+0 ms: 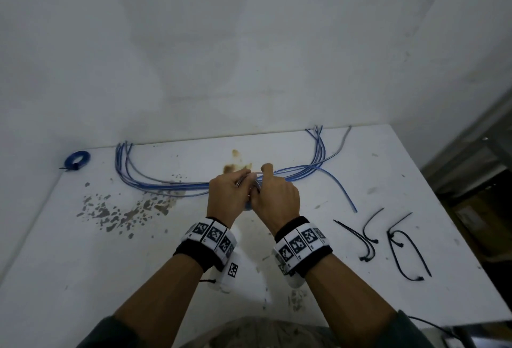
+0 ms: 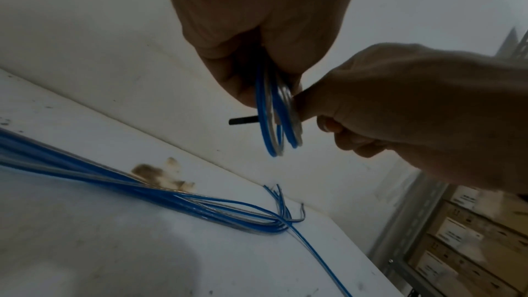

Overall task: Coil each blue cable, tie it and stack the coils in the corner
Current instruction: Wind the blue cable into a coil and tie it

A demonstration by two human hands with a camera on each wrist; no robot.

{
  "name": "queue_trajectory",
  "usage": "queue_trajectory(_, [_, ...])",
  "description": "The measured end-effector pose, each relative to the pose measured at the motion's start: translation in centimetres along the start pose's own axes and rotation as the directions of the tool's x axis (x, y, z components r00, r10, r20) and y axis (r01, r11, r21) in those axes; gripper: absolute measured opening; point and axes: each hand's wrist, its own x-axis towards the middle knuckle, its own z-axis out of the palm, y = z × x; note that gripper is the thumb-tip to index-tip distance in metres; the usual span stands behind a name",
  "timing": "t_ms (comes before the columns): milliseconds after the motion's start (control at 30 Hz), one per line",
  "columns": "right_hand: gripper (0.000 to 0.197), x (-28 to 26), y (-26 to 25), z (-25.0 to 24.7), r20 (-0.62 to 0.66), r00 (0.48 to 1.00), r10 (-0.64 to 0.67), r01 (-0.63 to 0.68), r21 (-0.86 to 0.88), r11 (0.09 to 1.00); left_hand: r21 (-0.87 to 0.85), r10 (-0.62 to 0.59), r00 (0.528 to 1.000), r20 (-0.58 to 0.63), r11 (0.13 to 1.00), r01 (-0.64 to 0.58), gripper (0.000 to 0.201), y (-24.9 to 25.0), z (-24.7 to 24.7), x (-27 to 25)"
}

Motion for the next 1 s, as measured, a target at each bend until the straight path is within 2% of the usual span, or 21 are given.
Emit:
queue_trajectory(100, [0.020, 0.0, 0.4, 0.6, -0.031, 0.999, -0.031, 0.031, 0.013, 0.999, 0.027, -0.032, 0.993, 0.111, 0.999, 0.029, 0.016, 0.0, -1.0, 0.2])
queue_trajectory(200, [0.011, -0.4, 0.8, 1.0, -0.142, 0.985, -0.097, 0.101, 0.021, 0.995, -0.062, -0.189, 0.957, 0.221, 0.976, 0.208, 0.008, 0.2, -1.6, 0.6])
queue_trajectory(267, [0.010, -0.3, 0.8, 0.7, -0.221, 0.965, -0.141, 0.150, 0.024, 0.988, -0.123, -0.332, 0.910, 0.250, 0.921, 0.369, 0.014, 0.5, -1.4, 0.8])
queue_trajectory(367, [0.014, -0.4, 1.3, 0.4, -0.335, 0.914, -0.230, 0.255, 0.032, 0.966, -0.197, -0.516, 0.796, 0.317, 0.785, 0.587, 0.027, 1.5, -1.6, 0.8])
queue_trajectory(433, [0.015, -0.6, 2.0, 0.5, -0.362, 0.872, -0.329, 0.354, 0.003, 0.935, -0.178, -0.565, 0.734, 0.377, 0.733, 0.656, 0.024, 1.6, -1.8, 0.7])
queue_trajectory(500, [0.014, -1.0, 2.7, 0.7, -0.348, 0.832, -0.432, 0.454, -0.021, 0.891, -0.144, -0.551, 0.706, 0.446, 0.734, 0.664, 0.032, 1.4, -2.0, 0.5])
queue_trajectory(567, [0.010, -1.2, 3.3, 1.0, -0.303, 0.828, -0.471, 0.489, -0.019, 0.872, -0.131, -0.509, 0.709, 0.488, 0.761, 0.636, 0.040, 1.2, -2.0, 0.1])
queue_trajectory(700, [0.007, -1.8, 4.3, 1.0, -0.185, 0.890, -0.417, 0.437, 0.083, 0.896, -0.194, -0.414, 0.776, 0.476, 0.812, 0.551, 0.033, 1.1, -1.9, -0.6])
queue_trajectory(767, [0.008, -2.3, 4.4, 0.6, -0.152, 0.871, -0.466, 0.484, 0.114, 0.868, -0.231, -0.413, 0.802, 0.432, 0.809, 0.541, 0.030, 0.9, -1.7, -0.5])
queue_trajectory(900, [0.021, -3.2, 4.8, 0.1, -0.215, 0.816, -0.537, 0.557, 0.046, 0.829, -0.230, -0.381, 0.841, 0.384, 0.843, 0.487, 0.028, 0.5, -1.6, -0.2])
queue_trajectory(933, [0.020, -3.3, 5.0, 0.1, -0.246, 0.818, -0.520, 0.546, 0.049, 0.836, -0.221, -0.369, 0.847, 0.383, 0.853, 0.472, 0.028, 0.3, -1.6, -0.1])
queue_trajectory(1000, [0.015, -3.6, 5.1, -0.3, -0.333, 0.855, -0.398, 0.472, 0.181, 0.863, -0.166, -0.310, 0.863, 0.398, 0.901, 0.400, 0.029, 0.1, -1.8, -0.2])
